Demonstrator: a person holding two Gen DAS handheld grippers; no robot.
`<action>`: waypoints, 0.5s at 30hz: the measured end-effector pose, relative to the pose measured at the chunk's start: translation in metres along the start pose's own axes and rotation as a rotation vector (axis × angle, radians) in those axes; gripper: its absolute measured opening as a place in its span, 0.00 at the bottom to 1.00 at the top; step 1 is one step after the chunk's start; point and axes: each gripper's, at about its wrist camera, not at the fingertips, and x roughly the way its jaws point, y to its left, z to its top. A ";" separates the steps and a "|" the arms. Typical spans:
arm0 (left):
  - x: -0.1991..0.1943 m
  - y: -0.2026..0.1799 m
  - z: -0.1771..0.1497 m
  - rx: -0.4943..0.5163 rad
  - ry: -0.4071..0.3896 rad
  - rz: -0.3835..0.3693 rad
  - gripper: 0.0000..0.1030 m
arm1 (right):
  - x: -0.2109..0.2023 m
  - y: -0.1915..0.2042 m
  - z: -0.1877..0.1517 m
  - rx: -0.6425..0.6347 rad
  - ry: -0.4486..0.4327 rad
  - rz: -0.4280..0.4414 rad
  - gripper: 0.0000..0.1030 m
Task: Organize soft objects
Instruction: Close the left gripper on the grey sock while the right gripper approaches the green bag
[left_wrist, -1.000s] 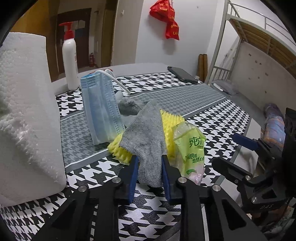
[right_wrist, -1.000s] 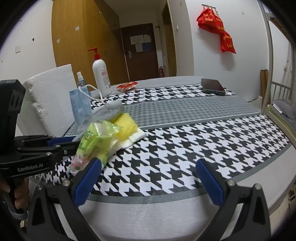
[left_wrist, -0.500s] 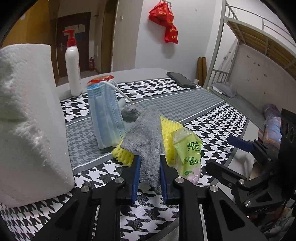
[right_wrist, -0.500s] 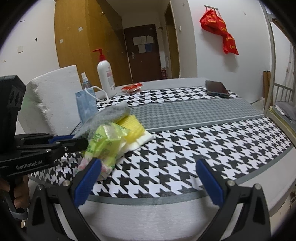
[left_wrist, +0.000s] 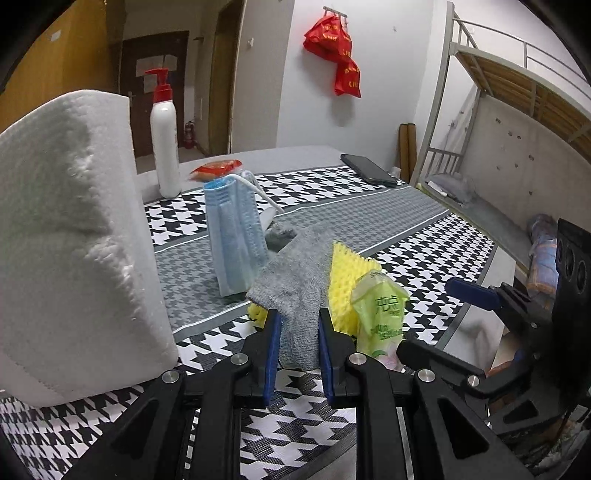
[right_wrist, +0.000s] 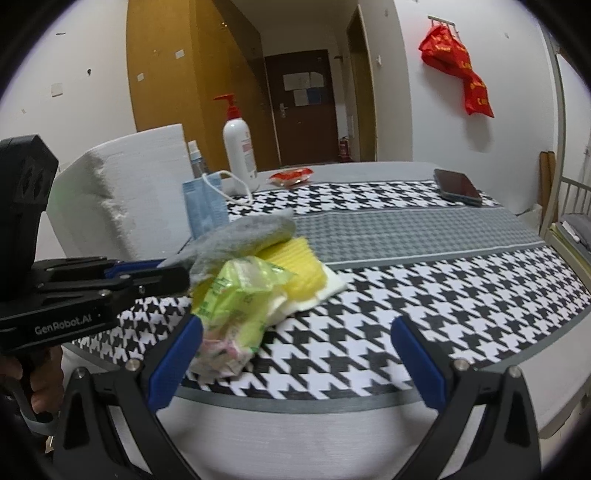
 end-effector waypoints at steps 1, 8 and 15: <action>-0.001 0.001 0.000 -0.001 0.000 0.001 0.20 | 0.000 0.002 0.000 -0.002 0.001 0.005 1.00; -0.003 0.005 -0.003 -0.004 -0.002 0.004 0.20 | 0.004 0.014 0.001 -0.025 0.013 0.028 1.00; -0.004 0.005 -0.004 0.001 -0.004 0.007 0.20 | 0.014 0.018 -0.001 -0.025 0.044 0.043 0.97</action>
